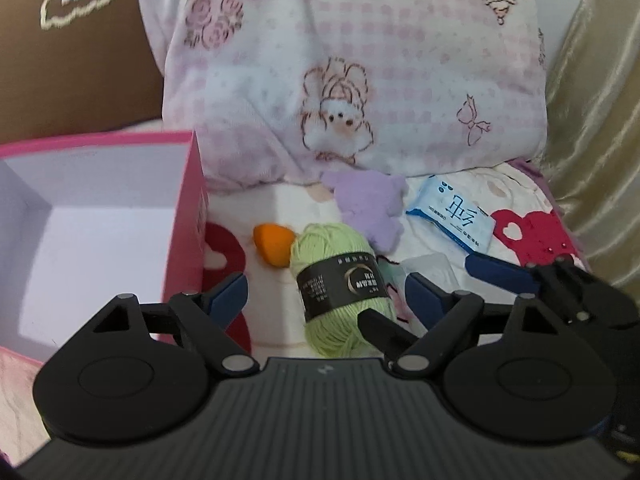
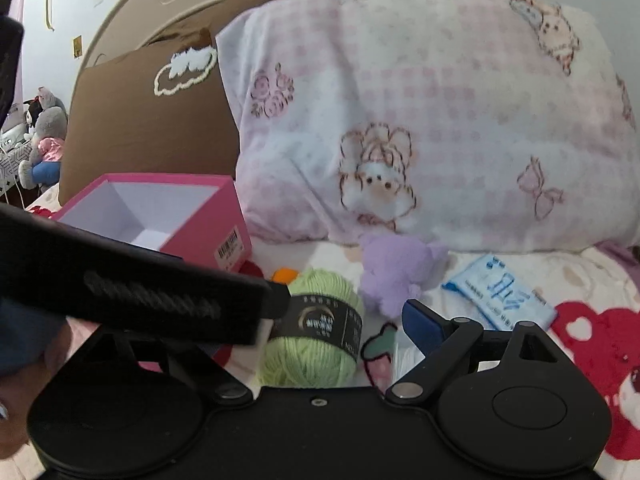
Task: Organize objects
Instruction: 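Lower the left tool over the green yarn ball and close on it, then lift the green yarn ball with the left tool and carry it over the pink box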
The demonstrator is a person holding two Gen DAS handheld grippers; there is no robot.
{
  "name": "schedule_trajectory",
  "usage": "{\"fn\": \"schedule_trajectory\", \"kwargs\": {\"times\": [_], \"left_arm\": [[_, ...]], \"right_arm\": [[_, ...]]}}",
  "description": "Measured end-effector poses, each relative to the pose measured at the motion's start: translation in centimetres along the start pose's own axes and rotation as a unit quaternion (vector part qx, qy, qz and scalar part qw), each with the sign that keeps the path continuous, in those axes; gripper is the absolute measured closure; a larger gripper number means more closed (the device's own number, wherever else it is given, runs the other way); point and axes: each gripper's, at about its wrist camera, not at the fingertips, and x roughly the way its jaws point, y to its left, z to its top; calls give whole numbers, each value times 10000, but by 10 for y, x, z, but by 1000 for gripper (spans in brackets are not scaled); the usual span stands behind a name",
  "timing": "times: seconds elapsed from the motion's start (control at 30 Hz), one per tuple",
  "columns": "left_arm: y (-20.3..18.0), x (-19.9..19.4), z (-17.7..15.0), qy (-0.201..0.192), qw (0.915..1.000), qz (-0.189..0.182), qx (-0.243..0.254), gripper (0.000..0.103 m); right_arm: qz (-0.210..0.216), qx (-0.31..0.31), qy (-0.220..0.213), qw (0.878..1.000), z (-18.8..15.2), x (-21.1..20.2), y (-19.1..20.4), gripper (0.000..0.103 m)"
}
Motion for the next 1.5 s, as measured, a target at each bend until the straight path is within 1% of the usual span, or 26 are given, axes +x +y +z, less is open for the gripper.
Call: {"fn": "schedule_trajectory", "kwargs": {"times": [0.07,0.1,0.17,0.23,0.33,0.4,0.53,0.63,0.67,0.77,0.83,0.9,1.0,1.07,1.13,1.33,1.4,1.43,1.5], "left_arm": [[1,5,-2,12,10000,15,1,24],[1,6,-2,-12,10000,23,14,25],[1,10,-1,-36,10000,61,-14,26],[6,14,0,-84,9998,-23,-176,26],[10,24,0,67,9992,-105,-373,26],[8,31,-1,119,9992,-93,-365,26],[-3,42,-6,126,9997,80,-181,26],[-16,49,-10,143,9987,474,90,26],[-17,51,-10,127,9984,529,128,26],[-9,59,-9,288,9985,458,-83,26],[-2,63,-9,392,9982,328,-317,26],[1,66,-11,456,9978,224,-425,28],[0,70,-13,538,9972,131,-500,34],[1,73,-14,602,9954,-4,-746,41],[3,79,-17,720,9922,-163,-1003,44],[-1,85,-22,641,9937,-70,-914,43],[-1,86,-23,646,9938,-93,-901,43],[0,87,-23,624,9939,-84,-903,41],[-2,88,-24,580,9946,-90,-855,41]], "right_arm": [[2,30,-70,10000,-2,9,-6,13],[-33,-20,-22,10000,-1,16,-7,15],[-49,-90,-35,9999,-2,23,-9,16],[91,-72,-41,9999,-8,26,-13,15],[234,20,118,9997,-17,39,-18,15],[308,9,117,9995,-23,46,-18,15],[386,104,188,9990,-29,60,-19,15],[558,322,276,9975,-32,67,-24,15],[626,352,300,9970,-32,69,-25,16],[672,263,264,9970,-31,70,-24,17],[767,277,261,9963,-33,70,-25,21],[849,348,345,9952,-35,73,-26,24],[895,496,376,9940,-38,77,-30,26],[931,529,392,9935,-39,78,-31,26],[928,546,434,9932,-40,82,-32,26],[949,654,549,9918,-45,87,-35,27],[936,482,614,9925,-47,88,-33,30],[959,479,611,9924,-47,87,-33,31],[1000,559,625,9914,-47,87,-37,35]]}}
